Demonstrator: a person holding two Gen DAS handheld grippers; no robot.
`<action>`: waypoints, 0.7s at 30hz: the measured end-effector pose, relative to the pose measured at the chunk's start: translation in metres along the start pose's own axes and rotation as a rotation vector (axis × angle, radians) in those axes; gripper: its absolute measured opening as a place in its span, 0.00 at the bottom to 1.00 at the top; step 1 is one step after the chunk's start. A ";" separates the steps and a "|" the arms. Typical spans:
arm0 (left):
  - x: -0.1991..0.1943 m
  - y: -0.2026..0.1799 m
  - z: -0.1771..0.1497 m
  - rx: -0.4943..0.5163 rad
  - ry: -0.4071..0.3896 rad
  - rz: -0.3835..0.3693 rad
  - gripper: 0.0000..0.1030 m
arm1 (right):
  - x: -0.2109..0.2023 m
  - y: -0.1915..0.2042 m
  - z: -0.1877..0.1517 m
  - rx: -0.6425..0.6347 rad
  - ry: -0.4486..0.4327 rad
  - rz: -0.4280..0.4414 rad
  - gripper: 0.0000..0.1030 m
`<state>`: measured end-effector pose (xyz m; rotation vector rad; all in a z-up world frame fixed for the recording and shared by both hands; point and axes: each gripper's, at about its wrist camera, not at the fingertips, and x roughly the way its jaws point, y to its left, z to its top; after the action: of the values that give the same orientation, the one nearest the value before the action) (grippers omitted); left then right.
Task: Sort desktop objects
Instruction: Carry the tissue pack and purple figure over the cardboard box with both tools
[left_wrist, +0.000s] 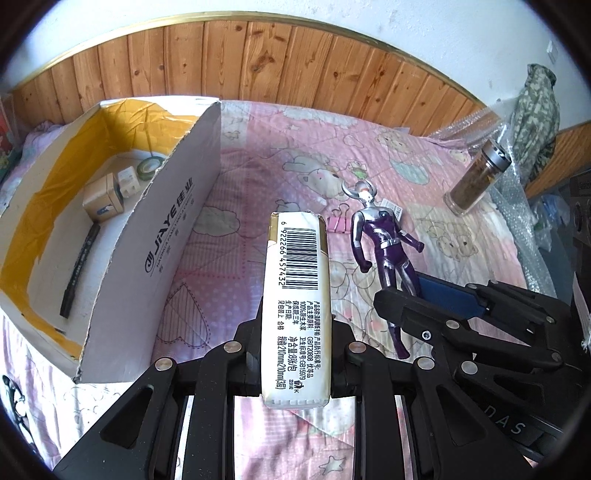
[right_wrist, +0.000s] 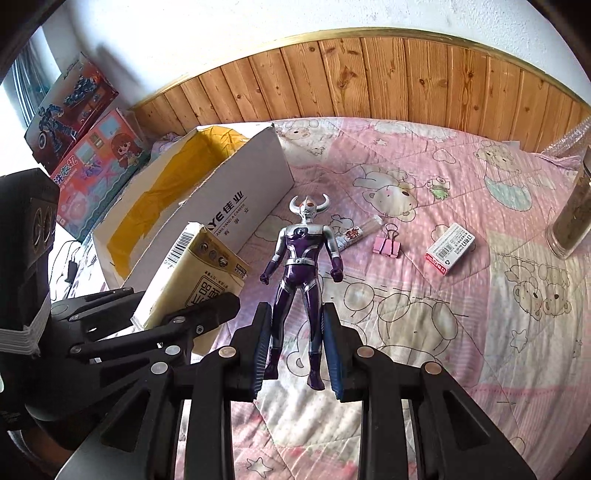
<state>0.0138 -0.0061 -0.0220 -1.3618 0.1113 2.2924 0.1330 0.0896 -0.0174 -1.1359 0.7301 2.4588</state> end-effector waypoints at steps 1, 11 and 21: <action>-0.002 0.001 -0.002 -0.001 -0.001 -0.001 0.22 | -0.001 0.003 0.000 -0.008 -0.004 0.000 0.28; -0.026 0.034 -0.017 -0.039 -0.019 0.002 0.22 | 0.003 0.030 -0.011 -0.052 -0.004 0.017 0.28; -0.052 0.062 -0.018 -0.075 -0.061 -0.020 0.22 | -0.003 0.058 -0.013 -0.083 -0.020 0.050 0.28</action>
<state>0.0226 -0.0848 0.0030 -1.3223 -0.0073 2.3399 0.1140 0.0344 -0.0045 -1.1341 0.6647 2.5601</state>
